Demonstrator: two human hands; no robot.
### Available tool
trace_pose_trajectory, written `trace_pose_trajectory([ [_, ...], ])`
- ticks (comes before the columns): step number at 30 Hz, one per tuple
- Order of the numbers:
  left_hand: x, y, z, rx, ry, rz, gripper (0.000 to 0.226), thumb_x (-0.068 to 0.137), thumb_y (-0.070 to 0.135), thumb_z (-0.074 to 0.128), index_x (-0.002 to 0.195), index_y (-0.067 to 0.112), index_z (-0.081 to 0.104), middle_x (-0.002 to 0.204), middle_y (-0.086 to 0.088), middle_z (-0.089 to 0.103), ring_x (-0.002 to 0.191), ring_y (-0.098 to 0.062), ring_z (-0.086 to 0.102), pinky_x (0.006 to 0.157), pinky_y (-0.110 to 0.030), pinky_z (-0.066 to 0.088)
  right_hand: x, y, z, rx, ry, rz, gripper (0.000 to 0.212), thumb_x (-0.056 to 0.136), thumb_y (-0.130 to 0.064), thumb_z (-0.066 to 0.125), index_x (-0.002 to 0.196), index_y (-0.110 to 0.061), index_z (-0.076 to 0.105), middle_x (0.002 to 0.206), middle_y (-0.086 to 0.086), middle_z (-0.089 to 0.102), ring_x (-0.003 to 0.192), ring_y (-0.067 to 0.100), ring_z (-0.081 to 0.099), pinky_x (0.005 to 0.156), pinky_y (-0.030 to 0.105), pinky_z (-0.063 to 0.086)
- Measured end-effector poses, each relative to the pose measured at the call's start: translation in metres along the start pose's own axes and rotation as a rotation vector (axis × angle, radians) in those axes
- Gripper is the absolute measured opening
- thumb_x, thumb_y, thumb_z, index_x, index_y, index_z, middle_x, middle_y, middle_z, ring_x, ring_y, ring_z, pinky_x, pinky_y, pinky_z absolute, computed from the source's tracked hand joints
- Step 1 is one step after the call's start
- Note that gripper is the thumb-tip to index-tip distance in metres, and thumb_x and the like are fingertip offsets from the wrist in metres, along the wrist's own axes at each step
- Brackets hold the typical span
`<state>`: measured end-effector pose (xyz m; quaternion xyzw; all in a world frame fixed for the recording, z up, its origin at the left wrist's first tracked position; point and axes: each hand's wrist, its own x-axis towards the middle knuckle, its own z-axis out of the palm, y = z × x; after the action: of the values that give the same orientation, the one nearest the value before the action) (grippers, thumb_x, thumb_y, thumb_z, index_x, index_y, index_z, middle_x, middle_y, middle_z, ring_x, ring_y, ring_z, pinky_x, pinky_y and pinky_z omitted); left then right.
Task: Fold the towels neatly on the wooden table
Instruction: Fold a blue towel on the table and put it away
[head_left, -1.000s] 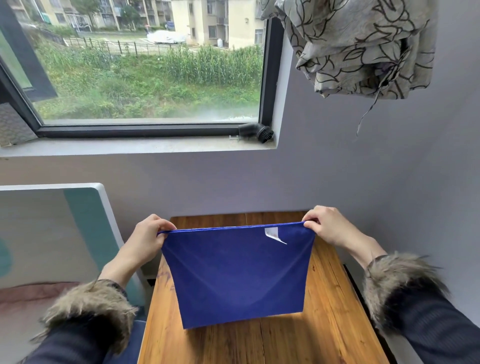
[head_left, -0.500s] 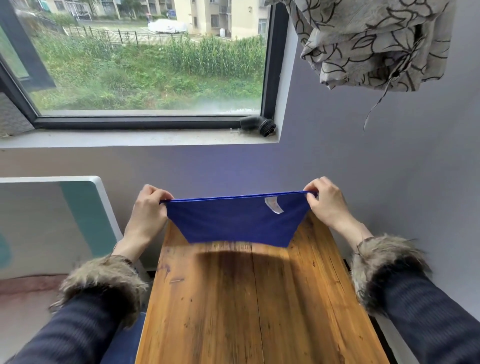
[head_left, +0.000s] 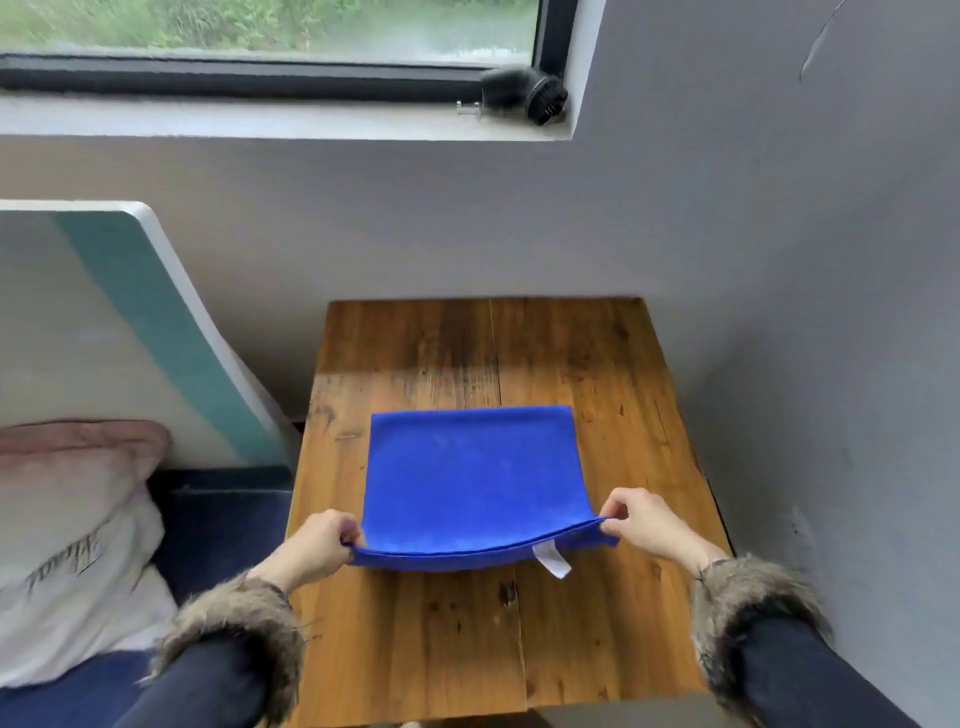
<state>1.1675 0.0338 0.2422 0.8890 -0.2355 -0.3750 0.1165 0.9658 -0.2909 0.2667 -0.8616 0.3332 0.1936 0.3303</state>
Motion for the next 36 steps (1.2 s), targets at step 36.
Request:
trace_pose_trajectory([
  [36, 0.179, -0.003, -0.003, -0.308, 0.287, -0.206, 0.011, 0.087, 0.011, 0.062, 0.095, 0.007, 0.066, 0.09, -0.007, 0.062, 0.085, -0.019, 0.052, 0.074, -0.026, 0.035, 0.187, 0.024, 0.037, 0.265, 0.21, 0.258, 0.01, 0.088, -0.017, 0.06, 0.089, -0.008, 0.064, 0.076, 0.001, 0.056, 0.085, 0.022, 0.052, 0.062, 0.021, 0.025],
])
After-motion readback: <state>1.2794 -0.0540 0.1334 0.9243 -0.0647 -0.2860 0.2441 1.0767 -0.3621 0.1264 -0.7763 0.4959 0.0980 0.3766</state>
